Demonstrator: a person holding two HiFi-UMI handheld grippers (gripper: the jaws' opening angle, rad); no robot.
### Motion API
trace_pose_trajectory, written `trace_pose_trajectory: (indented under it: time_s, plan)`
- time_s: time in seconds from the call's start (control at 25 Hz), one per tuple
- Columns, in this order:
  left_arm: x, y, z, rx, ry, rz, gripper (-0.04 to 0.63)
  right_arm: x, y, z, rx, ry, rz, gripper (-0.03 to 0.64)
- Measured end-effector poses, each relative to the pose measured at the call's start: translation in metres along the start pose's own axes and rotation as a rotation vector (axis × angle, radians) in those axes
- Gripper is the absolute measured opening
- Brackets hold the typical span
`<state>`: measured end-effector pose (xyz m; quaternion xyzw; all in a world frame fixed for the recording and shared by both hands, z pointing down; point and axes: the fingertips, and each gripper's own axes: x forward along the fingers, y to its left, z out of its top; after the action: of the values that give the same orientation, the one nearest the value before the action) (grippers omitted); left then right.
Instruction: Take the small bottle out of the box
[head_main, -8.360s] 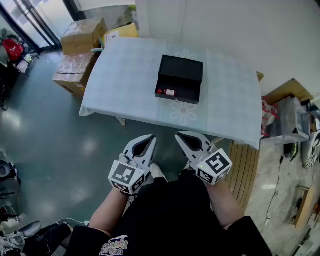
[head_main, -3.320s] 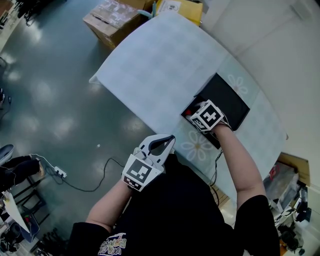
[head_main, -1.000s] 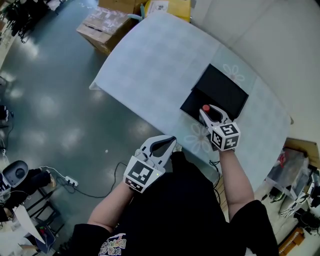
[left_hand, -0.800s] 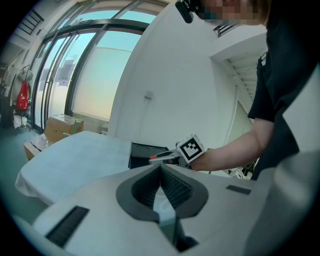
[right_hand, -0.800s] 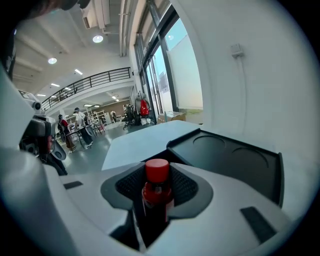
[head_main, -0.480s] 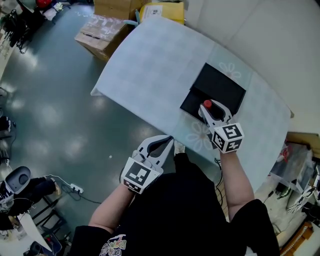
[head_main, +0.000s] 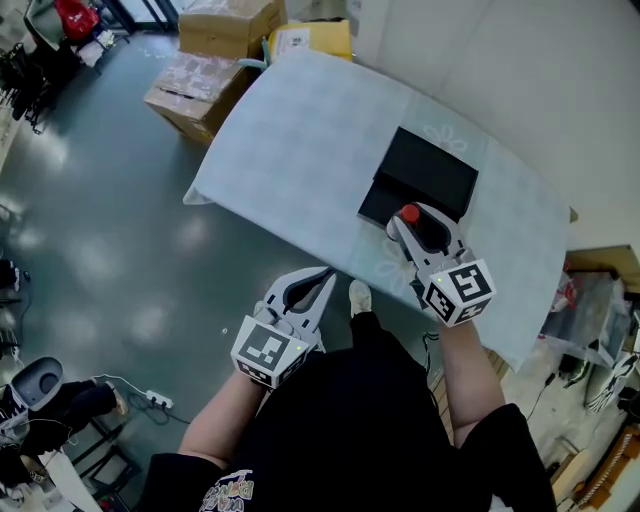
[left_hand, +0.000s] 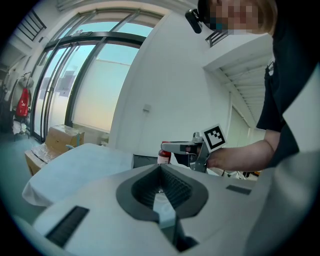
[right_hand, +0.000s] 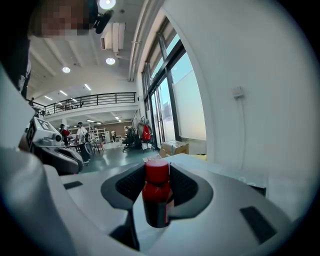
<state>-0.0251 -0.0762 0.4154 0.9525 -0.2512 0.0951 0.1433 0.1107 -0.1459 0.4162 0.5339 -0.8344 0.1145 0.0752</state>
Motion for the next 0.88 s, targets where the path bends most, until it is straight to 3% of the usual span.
trace_pose_trajectory:
  time_s: [0.2, 0.52, 0.88]
  plan:
    - [-0.023, -0.002, 0.003, 0.015, -0.019, -0.029, 0.029, -0.022, 0.034, 0.009, -0.002, -0.032, -0.023, 0.166]
    - [-0.055, -0.019, -0.013, 0.055, 0.004, -0.127, 0.029, -0.064, 0.081, -0.015, 0.030, -0.037, -0.103, 0.166]
    - [-0.058, -0.047, -0.019, 0.049, 0.022, -0.216, 0.029, -0.112, 0.105, -0.033, 0.075, -0.023, -0.183, 0.166]
